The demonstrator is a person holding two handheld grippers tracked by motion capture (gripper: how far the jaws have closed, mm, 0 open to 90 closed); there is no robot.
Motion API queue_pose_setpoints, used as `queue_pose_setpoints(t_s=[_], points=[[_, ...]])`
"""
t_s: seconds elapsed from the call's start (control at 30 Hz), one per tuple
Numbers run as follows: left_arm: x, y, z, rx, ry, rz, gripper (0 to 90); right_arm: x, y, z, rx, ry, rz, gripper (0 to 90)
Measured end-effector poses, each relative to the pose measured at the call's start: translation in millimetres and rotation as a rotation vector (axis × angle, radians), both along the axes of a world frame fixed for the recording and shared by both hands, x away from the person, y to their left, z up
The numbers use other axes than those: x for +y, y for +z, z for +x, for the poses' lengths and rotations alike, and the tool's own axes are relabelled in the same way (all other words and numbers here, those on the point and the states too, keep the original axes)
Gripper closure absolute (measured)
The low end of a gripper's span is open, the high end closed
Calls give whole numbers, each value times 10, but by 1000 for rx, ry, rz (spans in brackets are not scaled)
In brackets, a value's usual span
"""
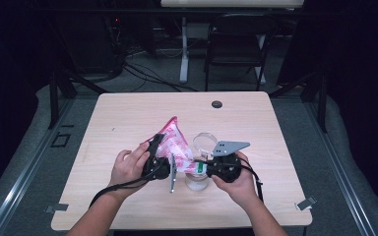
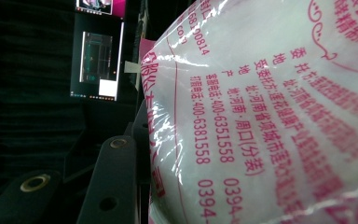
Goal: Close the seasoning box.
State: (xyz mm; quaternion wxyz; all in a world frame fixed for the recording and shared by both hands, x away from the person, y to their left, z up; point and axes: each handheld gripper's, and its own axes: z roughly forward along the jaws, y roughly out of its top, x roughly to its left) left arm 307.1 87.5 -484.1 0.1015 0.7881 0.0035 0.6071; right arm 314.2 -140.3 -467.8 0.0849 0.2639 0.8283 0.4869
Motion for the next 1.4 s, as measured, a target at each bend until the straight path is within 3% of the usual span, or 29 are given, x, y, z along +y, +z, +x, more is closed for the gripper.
queue_pose_setpoints(t_s=[1.4], points=[[-21,63,-22,-38,-4,36,618,-19,-9,16,11,-21,0,900]])
